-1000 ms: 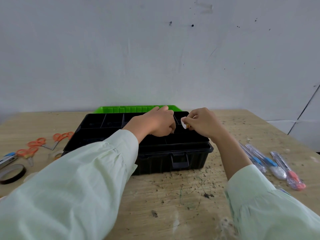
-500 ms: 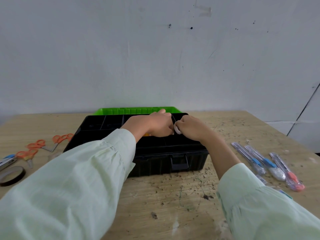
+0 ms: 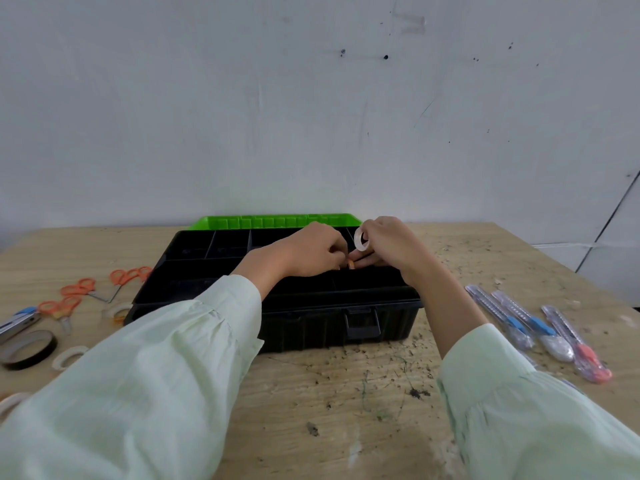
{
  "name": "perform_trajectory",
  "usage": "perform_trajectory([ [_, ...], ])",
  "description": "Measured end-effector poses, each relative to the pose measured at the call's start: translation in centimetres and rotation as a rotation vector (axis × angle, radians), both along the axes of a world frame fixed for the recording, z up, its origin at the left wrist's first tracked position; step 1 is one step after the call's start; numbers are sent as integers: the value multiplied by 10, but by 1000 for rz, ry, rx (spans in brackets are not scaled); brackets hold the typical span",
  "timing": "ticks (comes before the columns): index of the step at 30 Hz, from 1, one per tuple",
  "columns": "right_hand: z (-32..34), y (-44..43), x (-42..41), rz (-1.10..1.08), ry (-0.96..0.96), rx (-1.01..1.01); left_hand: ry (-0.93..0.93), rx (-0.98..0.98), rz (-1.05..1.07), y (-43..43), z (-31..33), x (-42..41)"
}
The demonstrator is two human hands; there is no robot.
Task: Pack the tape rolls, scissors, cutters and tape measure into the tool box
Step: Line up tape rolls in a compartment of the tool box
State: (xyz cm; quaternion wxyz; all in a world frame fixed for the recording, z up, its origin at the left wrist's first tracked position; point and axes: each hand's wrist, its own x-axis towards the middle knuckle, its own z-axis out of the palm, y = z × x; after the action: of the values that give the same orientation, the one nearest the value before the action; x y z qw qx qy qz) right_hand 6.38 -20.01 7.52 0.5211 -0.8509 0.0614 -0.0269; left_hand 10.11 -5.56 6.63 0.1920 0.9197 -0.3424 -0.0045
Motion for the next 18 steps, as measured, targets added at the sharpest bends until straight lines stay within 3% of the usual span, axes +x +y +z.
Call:
perform_trajectory([
  [4, -1, 1, 0, 12, 4, 96, -9, -59, 30, 6, -2, 0],
  [18, -1, 1, 2, 6, -25, 148, -150, -178, 109, 5, -17, -9],
])
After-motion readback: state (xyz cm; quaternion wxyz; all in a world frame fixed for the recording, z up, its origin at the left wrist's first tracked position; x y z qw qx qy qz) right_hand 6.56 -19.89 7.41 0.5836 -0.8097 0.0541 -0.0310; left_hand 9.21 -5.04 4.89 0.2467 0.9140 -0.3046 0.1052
